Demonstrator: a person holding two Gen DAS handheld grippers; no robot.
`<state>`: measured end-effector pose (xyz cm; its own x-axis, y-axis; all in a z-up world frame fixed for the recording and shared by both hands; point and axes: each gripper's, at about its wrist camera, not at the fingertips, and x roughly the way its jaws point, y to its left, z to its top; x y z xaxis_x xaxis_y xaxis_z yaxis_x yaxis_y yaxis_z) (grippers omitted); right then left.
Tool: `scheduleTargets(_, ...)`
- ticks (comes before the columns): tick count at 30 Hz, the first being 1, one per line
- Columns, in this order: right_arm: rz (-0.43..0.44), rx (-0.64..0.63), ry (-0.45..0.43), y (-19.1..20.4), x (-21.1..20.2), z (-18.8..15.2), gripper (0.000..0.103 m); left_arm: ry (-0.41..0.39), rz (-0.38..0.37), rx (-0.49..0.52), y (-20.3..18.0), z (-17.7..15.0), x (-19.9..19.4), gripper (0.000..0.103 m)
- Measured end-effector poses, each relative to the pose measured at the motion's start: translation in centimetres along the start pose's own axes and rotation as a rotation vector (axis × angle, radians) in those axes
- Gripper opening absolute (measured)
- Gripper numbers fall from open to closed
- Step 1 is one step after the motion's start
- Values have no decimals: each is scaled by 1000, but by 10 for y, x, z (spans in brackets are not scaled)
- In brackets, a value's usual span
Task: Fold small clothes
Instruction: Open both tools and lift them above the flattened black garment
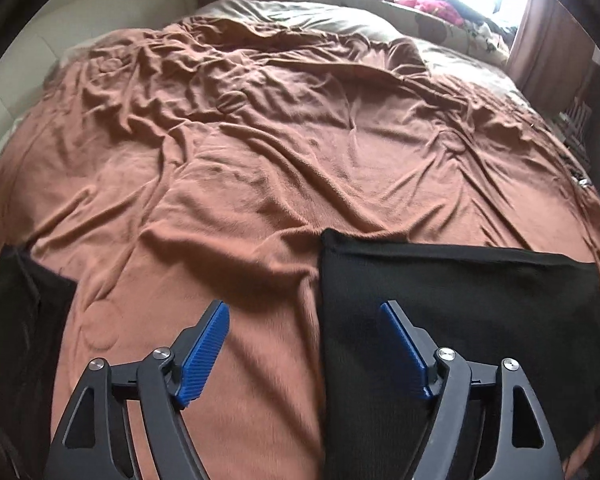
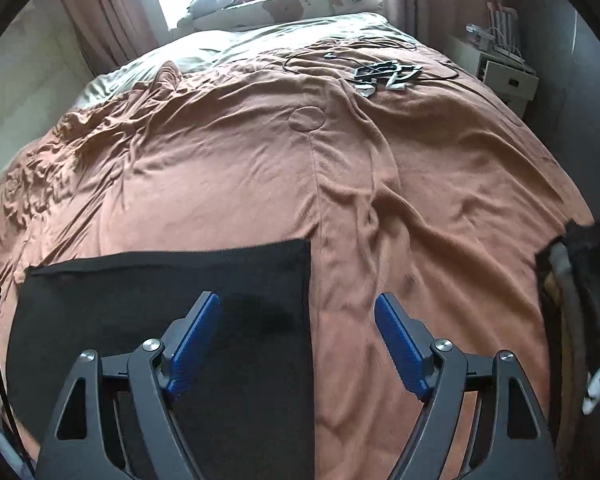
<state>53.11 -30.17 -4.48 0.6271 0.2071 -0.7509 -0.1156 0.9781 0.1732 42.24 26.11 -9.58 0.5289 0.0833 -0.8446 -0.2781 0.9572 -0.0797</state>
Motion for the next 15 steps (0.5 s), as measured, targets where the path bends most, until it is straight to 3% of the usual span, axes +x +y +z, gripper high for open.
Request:
scheduleTargets(9,53,-18,-25,2,-68,-39,85,-48,-47,-32,3,-38,-56,82)
scheduleTargets(15,37,15,-78,-3,-127,-72,89,-95,-88,-38,-2,-70,-95,82)
